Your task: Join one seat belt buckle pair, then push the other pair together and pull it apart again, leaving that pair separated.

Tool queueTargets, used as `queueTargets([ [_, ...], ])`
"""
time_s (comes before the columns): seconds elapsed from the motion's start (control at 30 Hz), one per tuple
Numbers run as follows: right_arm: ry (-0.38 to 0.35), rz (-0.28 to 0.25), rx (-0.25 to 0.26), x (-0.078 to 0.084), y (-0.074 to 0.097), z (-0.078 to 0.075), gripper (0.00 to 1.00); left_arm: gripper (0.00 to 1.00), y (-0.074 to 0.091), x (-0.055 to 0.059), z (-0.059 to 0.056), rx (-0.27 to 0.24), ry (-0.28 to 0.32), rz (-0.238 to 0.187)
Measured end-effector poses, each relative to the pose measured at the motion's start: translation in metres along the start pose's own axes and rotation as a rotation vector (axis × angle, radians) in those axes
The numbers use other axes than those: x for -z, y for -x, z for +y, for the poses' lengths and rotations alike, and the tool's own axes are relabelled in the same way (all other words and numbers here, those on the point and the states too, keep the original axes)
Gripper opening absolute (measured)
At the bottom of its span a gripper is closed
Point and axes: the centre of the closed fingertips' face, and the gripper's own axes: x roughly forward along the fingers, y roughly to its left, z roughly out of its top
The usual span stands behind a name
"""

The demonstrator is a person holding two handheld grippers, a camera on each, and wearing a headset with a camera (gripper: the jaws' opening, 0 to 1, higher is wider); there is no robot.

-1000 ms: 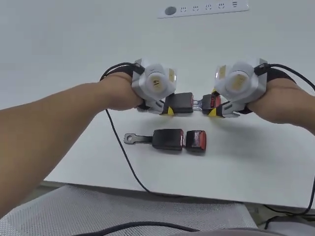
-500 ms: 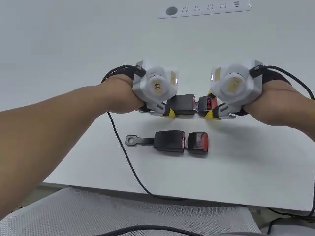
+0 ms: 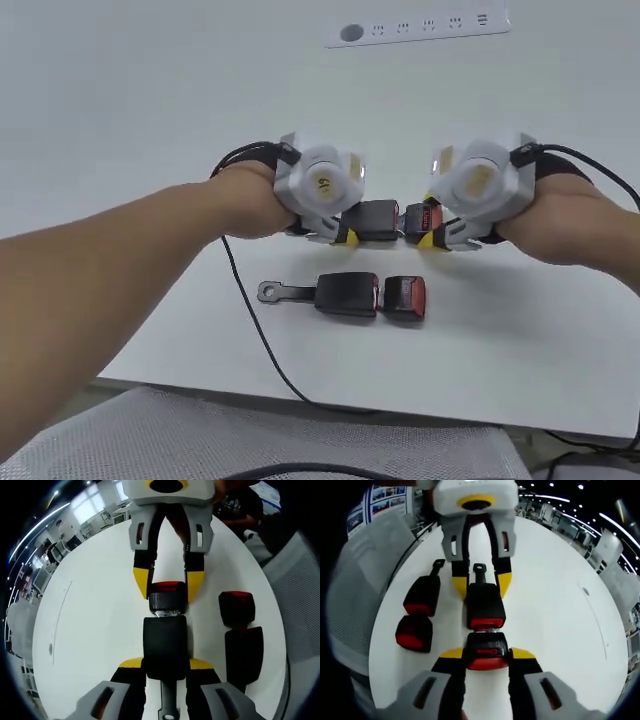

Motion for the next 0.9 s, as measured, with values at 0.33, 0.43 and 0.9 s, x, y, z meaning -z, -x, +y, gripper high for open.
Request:
queueTargets([
  [0.33, -0.026, -0.011, 0.002, 0.008, 0.006, 0.001, 0.31, 0.3, 0.0, 0.001, 0.0, 0.006, 0.0, -0.007],
  [0.43, -0.049, -0.027, -0.002, 0.013, 0.01, 0.0, 0.31, 0.3, 0.0, 0.001, 0.0, 0.008, 0.0, -0.01],
  [0.9, -0.041, 0.009, 0.025, 0.033, 0.021, -0.003, 0.32, 0.31, 0.001, 0.0, -0.001, 0.01, -0.011, 0.004],
])
